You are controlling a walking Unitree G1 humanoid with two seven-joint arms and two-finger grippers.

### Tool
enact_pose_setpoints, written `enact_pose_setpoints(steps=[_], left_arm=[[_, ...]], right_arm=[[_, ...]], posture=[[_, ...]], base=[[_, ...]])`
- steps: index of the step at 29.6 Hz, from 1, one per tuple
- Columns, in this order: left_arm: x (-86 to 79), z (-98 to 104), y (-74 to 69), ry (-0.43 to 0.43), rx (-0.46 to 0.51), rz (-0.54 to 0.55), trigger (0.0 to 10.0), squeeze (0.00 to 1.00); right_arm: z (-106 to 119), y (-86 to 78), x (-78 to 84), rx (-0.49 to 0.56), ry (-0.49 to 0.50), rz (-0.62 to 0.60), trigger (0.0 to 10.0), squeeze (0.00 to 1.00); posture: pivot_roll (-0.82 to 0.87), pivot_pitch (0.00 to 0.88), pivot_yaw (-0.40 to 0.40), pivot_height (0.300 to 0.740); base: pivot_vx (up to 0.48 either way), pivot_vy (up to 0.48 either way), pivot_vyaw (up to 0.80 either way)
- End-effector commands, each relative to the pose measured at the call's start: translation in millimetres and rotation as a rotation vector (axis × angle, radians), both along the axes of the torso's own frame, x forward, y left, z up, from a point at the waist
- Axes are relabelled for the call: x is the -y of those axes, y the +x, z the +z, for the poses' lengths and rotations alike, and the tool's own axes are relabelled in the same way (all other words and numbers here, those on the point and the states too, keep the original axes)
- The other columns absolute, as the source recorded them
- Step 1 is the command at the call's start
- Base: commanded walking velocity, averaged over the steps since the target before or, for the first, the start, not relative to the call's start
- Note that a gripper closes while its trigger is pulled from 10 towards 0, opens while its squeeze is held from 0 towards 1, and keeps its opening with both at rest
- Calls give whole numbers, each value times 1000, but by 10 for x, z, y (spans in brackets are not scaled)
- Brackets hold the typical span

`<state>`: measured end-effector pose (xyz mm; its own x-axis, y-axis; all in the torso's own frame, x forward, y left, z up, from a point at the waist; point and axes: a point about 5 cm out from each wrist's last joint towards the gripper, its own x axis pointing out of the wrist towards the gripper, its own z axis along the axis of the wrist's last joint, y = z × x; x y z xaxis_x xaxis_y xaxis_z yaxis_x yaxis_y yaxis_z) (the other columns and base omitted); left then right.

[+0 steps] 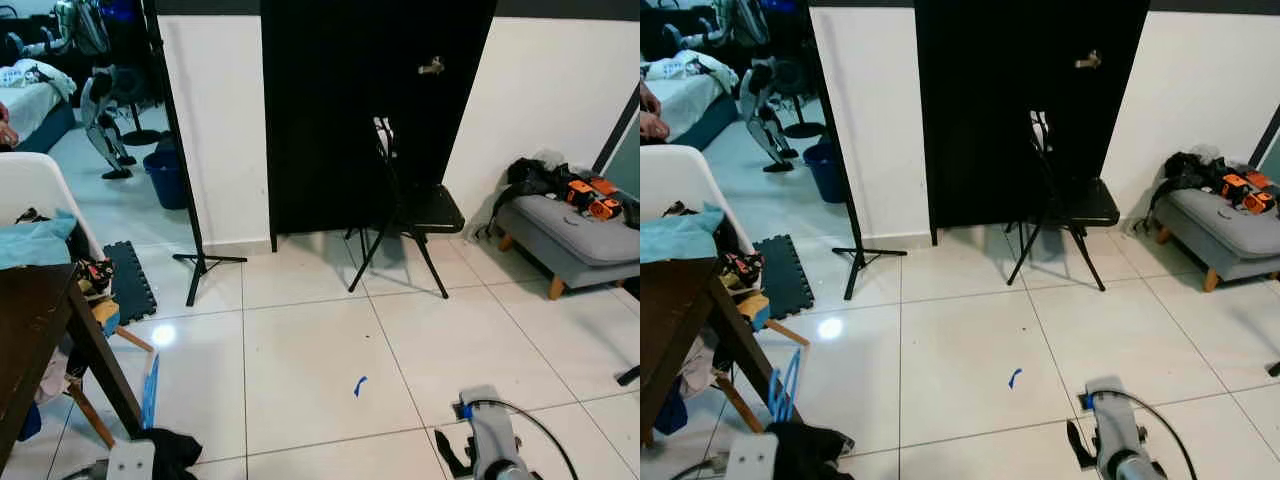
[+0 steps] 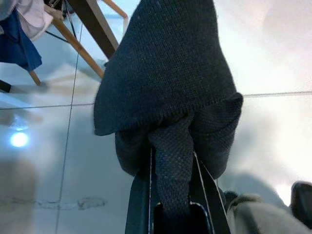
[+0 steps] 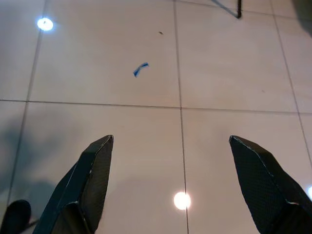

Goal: Hang hanger

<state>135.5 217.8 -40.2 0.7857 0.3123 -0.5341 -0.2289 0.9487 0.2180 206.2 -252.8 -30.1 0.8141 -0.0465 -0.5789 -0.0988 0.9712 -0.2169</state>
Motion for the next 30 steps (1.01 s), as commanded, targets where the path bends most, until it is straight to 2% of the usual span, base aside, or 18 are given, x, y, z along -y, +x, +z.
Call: enact_pose_setpoints(steps=[1,7,15,27,30], left_arm=[[22,28,38,19,39,-12,10000,0],[7,-77,-44,61,16,-23,10000,0],[-69,-173,-17,58,-10,7,10000,0],[-137,-241,-30,56,-23,24,10000,0],[-220,-333,-142,49,-82,36,10000,0]], right_arm=[[32,36,-4,32,-19,2,10000,0],[10,21,1,44,-67,-29,10000,0],[-56,-20,-27,40,-67,-89,10000,0],[-113,-41,-10,8,-77,-100,10000,0],[-120,-29,-7,-1,-84,-99,10000,0]], posture=[[48,0,-24,740],[47,0,-15,740],[41,0,6,740],[40,0,4,740],[37,0,3,740]], base=[[0,0,0],[0,0,0],[0,0,0],[0,0,0],[0,0,0]])
